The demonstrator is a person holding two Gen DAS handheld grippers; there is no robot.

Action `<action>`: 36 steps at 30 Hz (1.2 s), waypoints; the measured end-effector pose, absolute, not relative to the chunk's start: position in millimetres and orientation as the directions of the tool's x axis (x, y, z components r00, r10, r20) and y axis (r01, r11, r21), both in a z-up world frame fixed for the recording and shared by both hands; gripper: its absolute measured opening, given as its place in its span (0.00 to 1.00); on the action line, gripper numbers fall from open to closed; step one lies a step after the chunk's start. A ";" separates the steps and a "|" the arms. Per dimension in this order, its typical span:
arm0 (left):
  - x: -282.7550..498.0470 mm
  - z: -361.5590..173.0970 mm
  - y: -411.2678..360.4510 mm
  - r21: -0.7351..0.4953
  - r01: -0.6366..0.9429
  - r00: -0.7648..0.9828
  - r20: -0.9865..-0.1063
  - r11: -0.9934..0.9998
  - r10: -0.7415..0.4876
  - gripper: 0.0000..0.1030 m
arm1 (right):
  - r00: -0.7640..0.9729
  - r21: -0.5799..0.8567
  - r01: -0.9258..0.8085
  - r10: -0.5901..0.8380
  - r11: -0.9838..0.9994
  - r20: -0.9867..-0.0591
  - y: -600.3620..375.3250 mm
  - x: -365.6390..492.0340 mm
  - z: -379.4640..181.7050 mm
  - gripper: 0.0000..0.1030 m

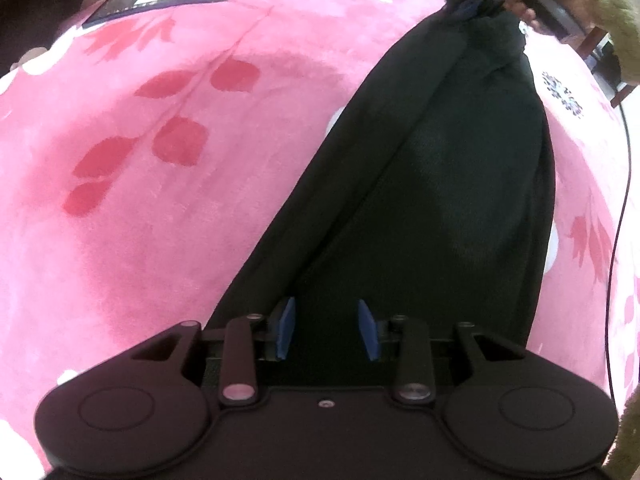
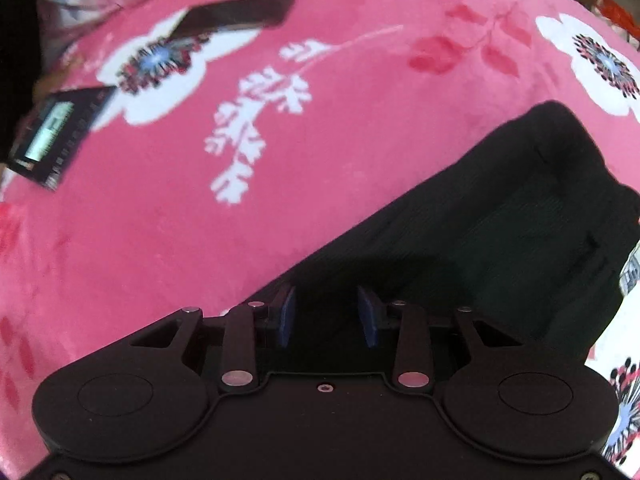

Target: Fold clothes

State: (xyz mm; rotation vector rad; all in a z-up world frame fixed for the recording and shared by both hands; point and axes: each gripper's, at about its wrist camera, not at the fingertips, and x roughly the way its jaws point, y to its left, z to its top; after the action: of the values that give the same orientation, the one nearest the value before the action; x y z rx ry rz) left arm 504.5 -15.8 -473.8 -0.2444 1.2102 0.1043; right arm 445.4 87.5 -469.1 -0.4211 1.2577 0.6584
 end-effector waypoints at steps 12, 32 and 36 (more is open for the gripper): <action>491.6 -470.3 3.4 -0.113 -0.239 0.386 -0.923 0.964 -0.012 0.32 | 0.187 -0.036 -0.641 0.111 0.767 -0.976 108.4 434.1 -472.6 0.03; 566.9 -429.4 -23.6 -0.211 -0.203 0.531 -0.844 0.956 -0.074 0.33 | 0.198 0.041 -0.904 0.502 0.425 -0.842 29.8 317.4 -412.8 0.22; 592.8 -448.5 -41.0 -0.222 -0.193 0.530 -0.843 0.956 -0.089 0.33 | 0.188 0.010 -0.919 0.461 0.394 -0.867 34.1 292.5 -455.1 0.18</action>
State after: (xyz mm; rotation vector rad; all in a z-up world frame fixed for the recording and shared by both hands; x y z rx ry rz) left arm 592.8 -41.0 -448.5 -0.3047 1.0146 0.0631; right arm 292.5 34.1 -455.1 -0.6021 0.9297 1.0571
